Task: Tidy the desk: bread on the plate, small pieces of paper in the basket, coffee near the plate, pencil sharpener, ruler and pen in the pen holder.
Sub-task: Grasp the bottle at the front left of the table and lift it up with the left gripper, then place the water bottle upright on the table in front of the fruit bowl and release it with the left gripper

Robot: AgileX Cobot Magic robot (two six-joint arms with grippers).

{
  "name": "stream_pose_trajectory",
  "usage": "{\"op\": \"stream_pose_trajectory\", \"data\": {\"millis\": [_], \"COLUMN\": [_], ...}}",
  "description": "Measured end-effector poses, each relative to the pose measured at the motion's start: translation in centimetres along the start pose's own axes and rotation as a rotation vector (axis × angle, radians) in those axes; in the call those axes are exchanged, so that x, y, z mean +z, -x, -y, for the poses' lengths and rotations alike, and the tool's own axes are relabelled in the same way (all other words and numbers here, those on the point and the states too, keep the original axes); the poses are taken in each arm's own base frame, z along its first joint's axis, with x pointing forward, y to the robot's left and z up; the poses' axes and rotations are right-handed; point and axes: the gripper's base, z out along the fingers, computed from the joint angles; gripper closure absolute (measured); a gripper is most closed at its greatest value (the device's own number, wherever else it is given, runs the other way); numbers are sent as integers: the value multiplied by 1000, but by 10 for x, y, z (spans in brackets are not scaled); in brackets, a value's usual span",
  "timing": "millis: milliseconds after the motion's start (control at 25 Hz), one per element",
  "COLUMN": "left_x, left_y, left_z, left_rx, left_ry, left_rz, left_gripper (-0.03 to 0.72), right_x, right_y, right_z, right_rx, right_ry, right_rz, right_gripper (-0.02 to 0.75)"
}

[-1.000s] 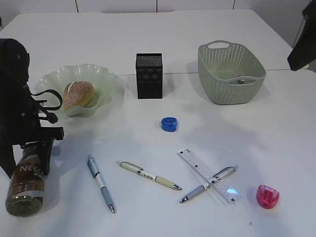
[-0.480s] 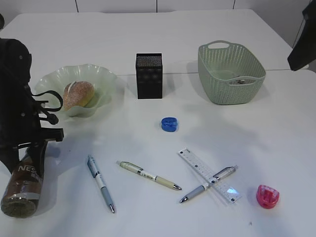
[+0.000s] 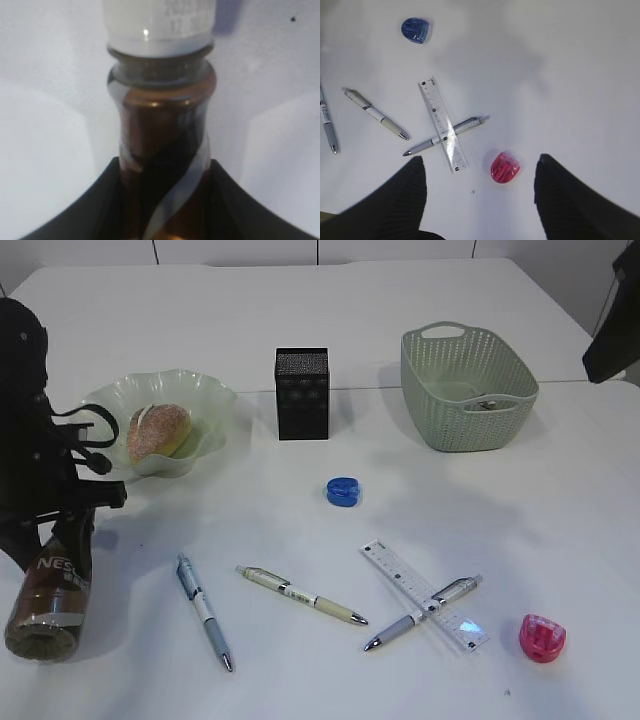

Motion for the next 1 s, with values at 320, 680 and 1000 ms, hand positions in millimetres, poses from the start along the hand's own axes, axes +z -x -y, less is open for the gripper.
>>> {"op": "stream_pose_trajectory", "data": {"millis": [320,680,1000], "left_x": [-69,-148,-199], "left_y": [-27,-81,-115], "left_z": [-9,-32,-46], "left_rx": [45,76,108], "left_ry": [-33,-39,-100], "left_rz": [202,485,890], "left_gripper": [401,401,401], "right_x": [0,0,0], "right_y": [0,0,0], "right_z": [0,0,0], "right_rx": [0,0,-2], "right_ry": [0,0,0], "right_rz": [0,0,0], "right_gripper": [209,209,209]}}
